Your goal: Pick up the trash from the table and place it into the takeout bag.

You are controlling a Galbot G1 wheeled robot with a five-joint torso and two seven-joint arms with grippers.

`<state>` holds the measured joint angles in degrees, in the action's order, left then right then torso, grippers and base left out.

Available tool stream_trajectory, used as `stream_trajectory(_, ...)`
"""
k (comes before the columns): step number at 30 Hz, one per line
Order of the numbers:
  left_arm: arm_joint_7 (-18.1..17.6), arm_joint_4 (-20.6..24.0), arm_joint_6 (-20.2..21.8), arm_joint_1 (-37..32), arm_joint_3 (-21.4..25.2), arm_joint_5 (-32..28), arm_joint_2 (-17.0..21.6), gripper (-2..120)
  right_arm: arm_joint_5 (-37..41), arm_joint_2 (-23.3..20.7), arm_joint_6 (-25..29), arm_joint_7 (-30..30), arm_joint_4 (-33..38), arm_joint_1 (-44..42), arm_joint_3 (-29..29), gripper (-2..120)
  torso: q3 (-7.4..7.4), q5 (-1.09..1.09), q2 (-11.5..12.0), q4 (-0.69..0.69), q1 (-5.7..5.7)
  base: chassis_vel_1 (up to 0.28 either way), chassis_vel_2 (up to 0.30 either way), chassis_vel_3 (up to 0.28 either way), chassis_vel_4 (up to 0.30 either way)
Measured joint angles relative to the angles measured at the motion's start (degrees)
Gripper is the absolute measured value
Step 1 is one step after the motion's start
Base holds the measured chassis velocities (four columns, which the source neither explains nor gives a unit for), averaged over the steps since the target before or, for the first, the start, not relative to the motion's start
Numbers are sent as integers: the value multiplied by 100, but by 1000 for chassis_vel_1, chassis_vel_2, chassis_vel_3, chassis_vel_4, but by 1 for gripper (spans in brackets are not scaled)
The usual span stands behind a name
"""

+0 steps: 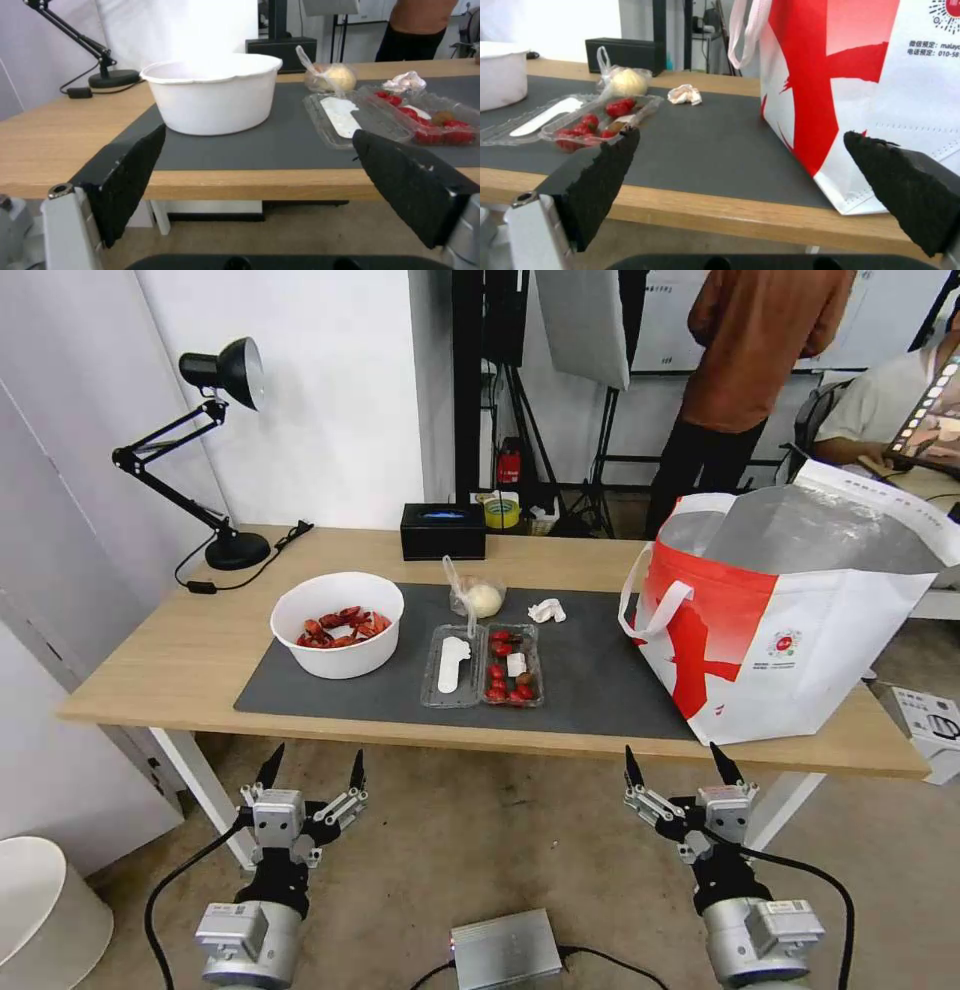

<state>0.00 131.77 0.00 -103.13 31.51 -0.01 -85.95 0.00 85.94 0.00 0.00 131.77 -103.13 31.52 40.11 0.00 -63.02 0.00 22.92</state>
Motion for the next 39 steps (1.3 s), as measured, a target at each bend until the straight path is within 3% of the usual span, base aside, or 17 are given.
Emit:
stream_trajectory(29,-1,27,1,17,51,-85,-1,100,54,-52,-22,11,5,19,34,100,0,0,0,0,0,0,0,0,0)
stream_trajectory(32,-73,257,-41,124,358,-478,-3,100,341,-319,-193,126,46,140,241,100,0,0,0,-1,0,0,0,0,0)
stream_trajectory(34,-189,592,-134,286,811,-1077,-13,100,834,-766,-486,334,127,346,594,100,0,3,0,0,0,0,0,0,0)
stream_trajectory(36,-163,638,-201,332,908,-1286,-6,100,1079,-992,-632,436,165,448,771,100,0,5,0,0,0,0,0,0,0)
stream_trajectory(39,202,512,-340,359,918,-1658,60,100,1688,-1548,-992,688,268,702,1206,100,0,1,0,-1,0,0,0,0,0)
